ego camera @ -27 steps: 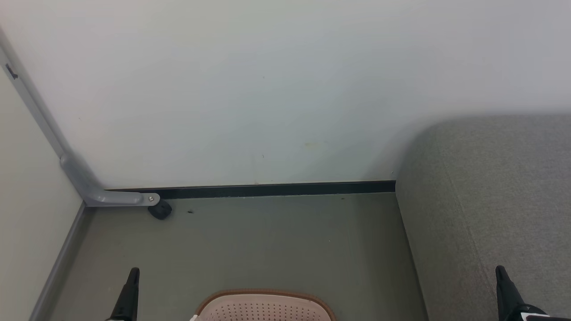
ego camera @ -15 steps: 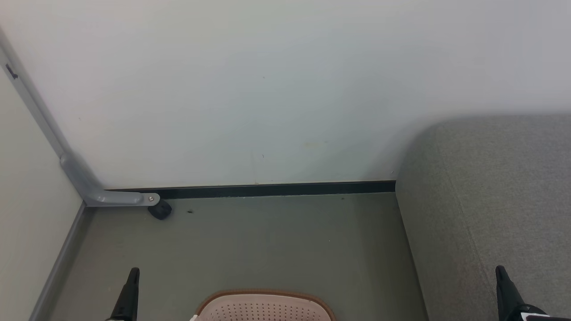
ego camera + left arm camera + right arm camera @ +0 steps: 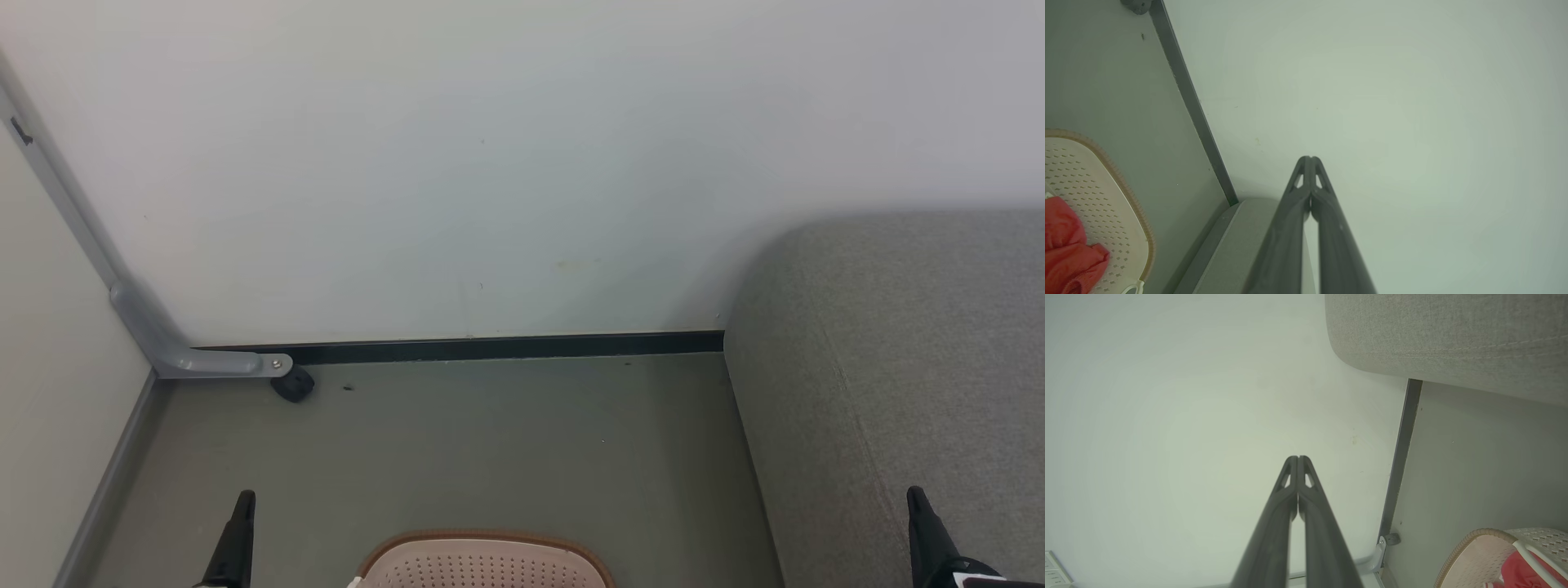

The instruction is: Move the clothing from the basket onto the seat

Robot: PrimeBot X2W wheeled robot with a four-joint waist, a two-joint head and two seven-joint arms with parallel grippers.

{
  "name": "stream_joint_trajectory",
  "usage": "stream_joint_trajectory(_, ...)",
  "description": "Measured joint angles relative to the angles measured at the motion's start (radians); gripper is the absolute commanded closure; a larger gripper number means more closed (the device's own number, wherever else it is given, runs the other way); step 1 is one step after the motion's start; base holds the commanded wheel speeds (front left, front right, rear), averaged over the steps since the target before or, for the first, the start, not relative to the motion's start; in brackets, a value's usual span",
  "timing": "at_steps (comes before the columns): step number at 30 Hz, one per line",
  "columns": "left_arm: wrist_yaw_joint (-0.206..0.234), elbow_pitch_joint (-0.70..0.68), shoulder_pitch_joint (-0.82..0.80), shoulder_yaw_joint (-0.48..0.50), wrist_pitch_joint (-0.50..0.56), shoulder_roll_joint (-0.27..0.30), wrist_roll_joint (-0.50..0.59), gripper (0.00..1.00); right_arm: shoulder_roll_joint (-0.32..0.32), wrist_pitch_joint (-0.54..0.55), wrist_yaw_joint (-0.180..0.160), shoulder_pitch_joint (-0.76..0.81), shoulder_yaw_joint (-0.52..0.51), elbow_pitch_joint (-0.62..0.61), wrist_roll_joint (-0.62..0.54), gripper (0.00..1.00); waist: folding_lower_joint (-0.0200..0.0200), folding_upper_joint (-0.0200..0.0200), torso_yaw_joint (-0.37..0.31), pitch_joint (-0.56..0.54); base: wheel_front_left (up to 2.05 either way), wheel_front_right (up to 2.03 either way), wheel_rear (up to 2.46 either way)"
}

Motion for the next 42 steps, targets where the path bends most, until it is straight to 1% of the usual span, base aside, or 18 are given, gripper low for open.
stream_joint_trajectory(42, 0.000, 0.000, 0.000, 0.000, 0.000, 0.000, 0.000, 1.00, 0.000, 0.000, 0.000, 0.000, 0.000, 0.000, 0.000, 1.00, 0.0000, 0.0000, 0.000, 0.000, 0.00, 0.00, 0.00)
